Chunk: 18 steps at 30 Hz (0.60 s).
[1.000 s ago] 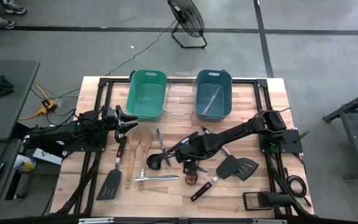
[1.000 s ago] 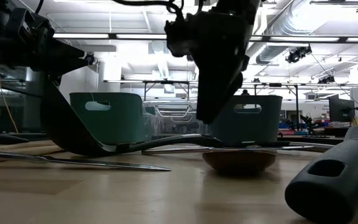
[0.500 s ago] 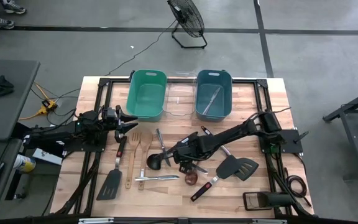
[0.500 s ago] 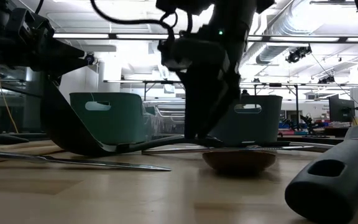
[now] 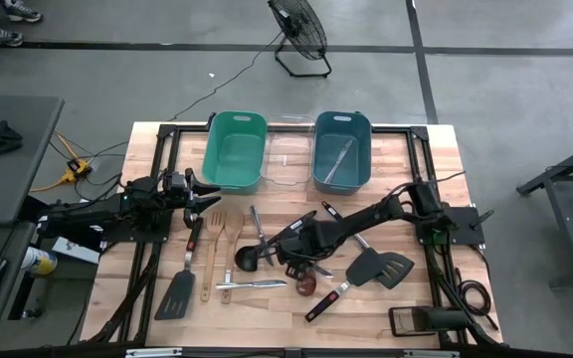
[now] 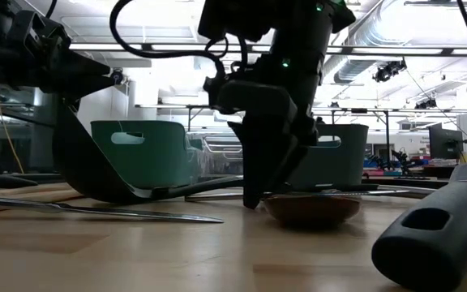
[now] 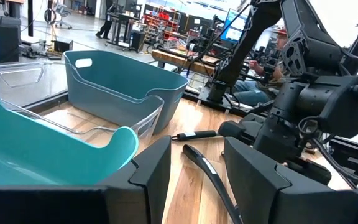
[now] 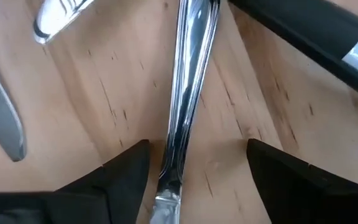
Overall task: Pick & Place Kitchen Items
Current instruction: Put the silver table knife into the blue bin
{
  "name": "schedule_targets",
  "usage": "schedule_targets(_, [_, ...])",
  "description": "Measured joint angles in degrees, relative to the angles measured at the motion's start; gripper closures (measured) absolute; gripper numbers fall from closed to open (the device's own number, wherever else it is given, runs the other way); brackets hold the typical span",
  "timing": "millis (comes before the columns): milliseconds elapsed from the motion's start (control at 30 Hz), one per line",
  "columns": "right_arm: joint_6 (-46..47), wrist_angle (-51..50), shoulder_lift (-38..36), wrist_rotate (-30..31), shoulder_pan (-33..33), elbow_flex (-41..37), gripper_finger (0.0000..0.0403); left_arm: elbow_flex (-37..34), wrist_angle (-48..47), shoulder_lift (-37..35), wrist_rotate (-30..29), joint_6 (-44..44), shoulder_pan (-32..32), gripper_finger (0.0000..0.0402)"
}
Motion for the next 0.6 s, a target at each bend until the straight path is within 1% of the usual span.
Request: schedule_targets(600, [0.2, -1.9, 0.7, -2.0, 0.6, 0.0, 0.0286, 0.0, 0.0, 0.0, 0.0, 0.0, 0.0, 0.0252])
